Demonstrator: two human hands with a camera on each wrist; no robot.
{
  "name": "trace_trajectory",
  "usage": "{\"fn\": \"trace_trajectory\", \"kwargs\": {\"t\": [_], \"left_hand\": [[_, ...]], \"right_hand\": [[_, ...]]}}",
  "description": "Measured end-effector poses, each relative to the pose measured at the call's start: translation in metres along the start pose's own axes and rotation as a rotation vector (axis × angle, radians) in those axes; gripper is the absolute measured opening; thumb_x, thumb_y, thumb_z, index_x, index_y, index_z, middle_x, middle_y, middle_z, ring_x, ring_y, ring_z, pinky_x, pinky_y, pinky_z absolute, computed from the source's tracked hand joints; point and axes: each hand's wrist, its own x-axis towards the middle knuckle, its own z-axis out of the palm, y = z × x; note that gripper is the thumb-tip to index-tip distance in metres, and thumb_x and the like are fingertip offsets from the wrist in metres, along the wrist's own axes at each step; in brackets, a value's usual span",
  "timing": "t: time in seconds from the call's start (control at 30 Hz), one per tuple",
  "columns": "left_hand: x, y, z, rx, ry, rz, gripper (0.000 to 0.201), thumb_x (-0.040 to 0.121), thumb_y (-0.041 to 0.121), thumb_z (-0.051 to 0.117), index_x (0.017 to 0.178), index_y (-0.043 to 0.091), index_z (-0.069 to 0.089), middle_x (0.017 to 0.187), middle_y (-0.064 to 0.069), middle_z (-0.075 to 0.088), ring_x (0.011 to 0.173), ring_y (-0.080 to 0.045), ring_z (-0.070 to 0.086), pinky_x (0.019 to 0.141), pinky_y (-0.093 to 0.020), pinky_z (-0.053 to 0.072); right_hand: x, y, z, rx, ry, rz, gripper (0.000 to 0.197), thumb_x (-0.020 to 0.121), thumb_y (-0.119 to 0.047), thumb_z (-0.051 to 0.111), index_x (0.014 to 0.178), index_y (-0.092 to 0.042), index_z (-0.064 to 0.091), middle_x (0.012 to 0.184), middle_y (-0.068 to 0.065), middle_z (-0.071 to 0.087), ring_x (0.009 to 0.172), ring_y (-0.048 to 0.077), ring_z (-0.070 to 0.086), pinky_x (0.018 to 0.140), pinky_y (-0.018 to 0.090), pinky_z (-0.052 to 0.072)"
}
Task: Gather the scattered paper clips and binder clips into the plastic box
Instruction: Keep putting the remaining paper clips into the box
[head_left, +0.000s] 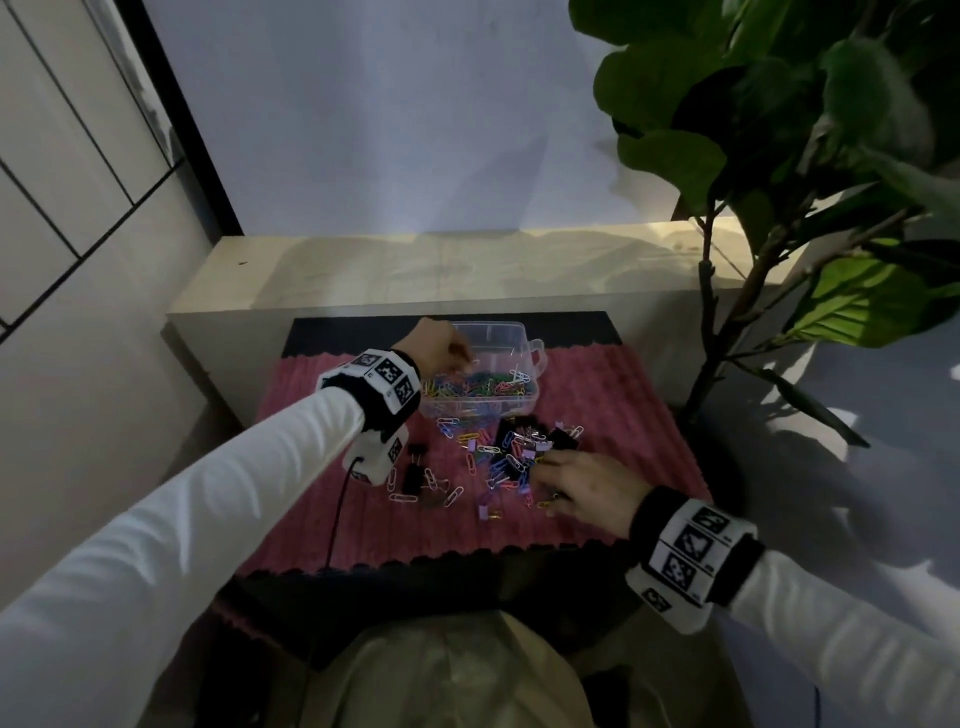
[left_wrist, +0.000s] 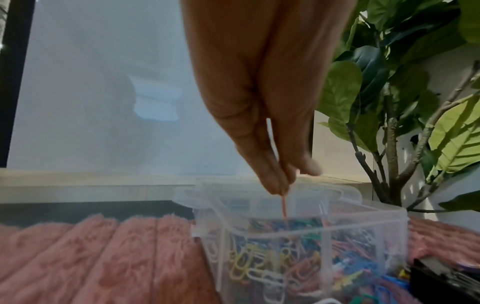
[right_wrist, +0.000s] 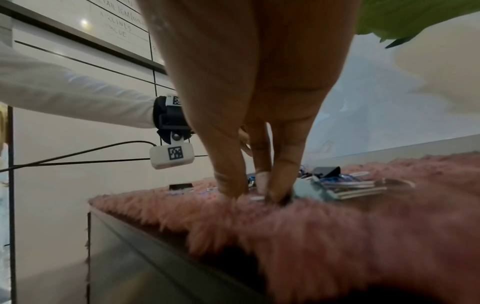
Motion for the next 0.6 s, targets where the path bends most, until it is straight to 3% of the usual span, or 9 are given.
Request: {"fn": "trace_trajectory", "kwargs": {"t": [0.13,0.23,0.3,0.4,0.47,0.53,0.6], "left_hand": [[-0.013,-0.001,-0.004,-0.073,-0.138,0.089,0.037,0.088,0.014,0.055,0.125,0.012,0.053,0.119,-0.005,0.065,0.112,-0.012,0.056,0.102,-0.026,0.037],[-0.036,-0.003,-0.009,-0.112,-0.054,0.162,0.037,0.090,0.010,0.052,0.126,0.016,0.052,0.119,-0.002,0.064,0.104,-0.003,0.056,0.098,-0.021,0.040],[-0.057,-0.009,-0.009,-0.119,-0.013,0.173,0.032,0.090,0.010,0.052,0.120,0.017,0.057,0.116,0.001,0.066,0.100,-0.003,0.058,0.092,-0.018,0.043],[-0.093,-0.022,-0.003,-0.064,-0.052,0.101,0.021,0.089,0.013,0.055,0.107,0.016,0.064,0.110,0.003,0.067,0.094,-0.005,0.057,0.081,-0.011,0.038],[-0.114,-0.033,0.007,-0.018,-0.109,0.038,0.019,0.087,0.016,0.058,0.104,0.016,0.066,0.107,0.005,0.067,0.092,-0.004,0.056,0.078,-0.010,0.037],[-0.128,-0.041,0.020,0.001,-0.127,-0.028,0.018,0.085,0.021,0.060,0.102,0.015,0.064,0.105,0.002,0.068,0.089,-0.006,0.056,0.080,-0.016,0.040],[-0.136,-0.044,0.037,-0.024,-0.117,-0.120,0.028,0.081,0.026,0.065,0.105,0.013,0.058,0.100,0.000,0.064,0.087,-0.010,0.054,0.083,-0.024,0.043]], "right_hand": [[0.001,0.001,0.001,0.000,0.004,-0.030,0.027,0.088,-0.019,0.055,0.113,-0.014,0.052,0.117,0.005,0.052,0.106,0.023,0.053,0.076,0.034,0.043],[0.002,0.000,-0.002,0.014,-0.007,-0.079,0.021,0.087,-0.012,0.056,0.108,-0.010,0.055,0.112,0.008,0.054,0.100,0.024,0.054,0.072,0.032,0.039],[0.004,0.000,-0.004,0.058,-0.007,-0.112,0.014,0.085,-0.008,0.056,0.099,-0.008,0.058,0.103,0.009,0.057,0.092,0.023,0.055,0.073,0.034,0.044],[0.007,0.004,-0.005,0.118,0.015,-0.130,0.008,0.082,-0.005,0.058,0.090,-0.007,0.059,0.087,0.004,0.056,0.077,0.017,0.053,0.073,0.036,0.048],[0.009,0.005,-0.002,0.128,0.036,-0.129,0.012,0.083,-0.004,0.056,0.093,-0.007,0.059,0.089,0.005,0.058,0.079,0.017,0.053,0.074,0.037,0.049],[0.009,0.005,0.003,0.114,0.032,-0.124,0.019,0.083,-0.003,0.054,0.100,-0.008,0.057,0.096,0.005,0.056,0.087,0.019,0.054,0.076,0.036,0.047],[0.010,0.005,0.006,0.128,0.027,-0.121,0.019,0.080,0.002,0.053,0.097,-0.007,0.057,0.091,0.000,0.049,0.086,0.017,0.051,0.076,0.035,0.045]]}}
